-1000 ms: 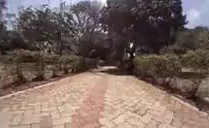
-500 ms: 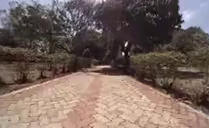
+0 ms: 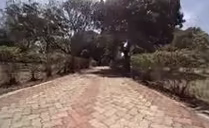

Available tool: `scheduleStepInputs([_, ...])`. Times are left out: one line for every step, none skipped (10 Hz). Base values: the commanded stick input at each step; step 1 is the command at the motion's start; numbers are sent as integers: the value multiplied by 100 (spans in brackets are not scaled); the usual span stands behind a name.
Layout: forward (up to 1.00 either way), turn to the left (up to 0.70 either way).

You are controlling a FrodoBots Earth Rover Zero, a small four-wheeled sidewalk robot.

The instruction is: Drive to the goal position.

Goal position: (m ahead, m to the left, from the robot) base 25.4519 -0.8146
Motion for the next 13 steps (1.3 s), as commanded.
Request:
scheduleStepInputs([85,30])
scheduleStepInputs([85,23])
scheduleStepInputs([85,7])
scheduleStepInputs([85,0])
scheduleStepInputs([85,0])
scheduleStepInputs([85,0])
scheduleStepInputs([85,0])
scheduleStepInputs([85,0])
scheduleStepInputs([85,0])
scheduleStepInputs([85,0])
scheduleStepInputs([85,0])
scheduleStepInputs([85,0])
scheduleStepInputs([85,0])
